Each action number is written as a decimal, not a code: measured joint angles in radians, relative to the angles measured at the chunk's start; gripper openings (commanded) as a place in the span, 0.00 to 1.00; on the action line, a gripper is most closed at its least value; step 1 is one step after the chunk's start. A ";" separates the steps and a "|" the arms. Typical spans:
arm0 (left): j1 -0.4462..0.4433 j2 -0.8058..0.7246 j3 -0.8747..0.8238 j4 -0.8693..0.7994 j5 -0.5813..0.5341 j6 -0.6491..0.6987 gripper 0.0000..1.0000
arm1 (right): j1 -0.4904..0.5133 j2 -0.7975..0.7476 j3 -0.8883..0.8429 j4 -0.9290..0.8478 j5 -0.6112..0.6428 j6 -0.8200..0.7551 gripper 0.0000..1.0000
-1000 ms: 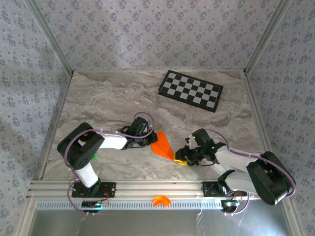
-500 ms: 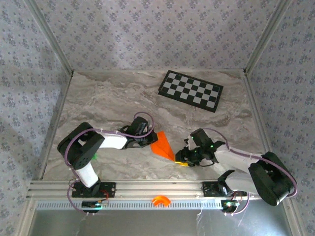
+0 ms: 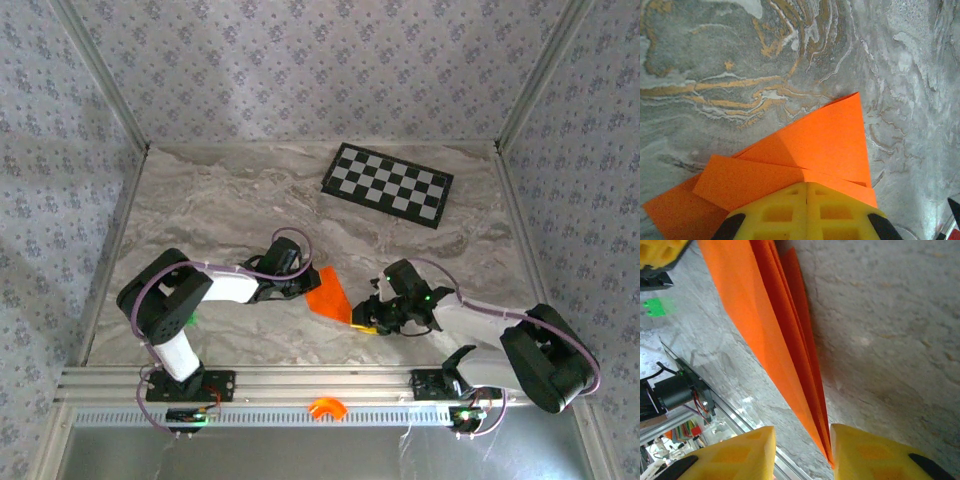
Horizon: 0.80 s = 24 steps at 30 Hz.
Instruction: Fold a paper plane with a square sheet of paper (pick it up from the middle)
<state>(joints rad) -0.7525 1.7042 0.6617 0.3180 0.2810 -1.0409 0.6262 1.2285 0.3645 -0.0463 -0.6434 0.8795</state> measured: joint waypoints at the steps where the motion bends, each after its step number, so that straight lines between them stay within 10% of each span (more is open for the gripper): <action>1: 0.000 0.000 0.000 0.000 0.000 0.000 0.04 | 0.000 0.000 0.000 0.006 0.000 0.004 0.36; 24: 0.000 -0.001 -0.001 0.005 0.000 -0.007 0.09 | -0.018 0.054 0.003 0.106 -0.010 -0.016 0.10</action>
<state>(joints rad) -0.7525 1.7035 0.6605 0.3229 0.2810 -1.0477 0.6083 1.2827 0.3676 0.0597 -0.6529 0.8631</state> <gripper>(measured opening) 0.072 0.125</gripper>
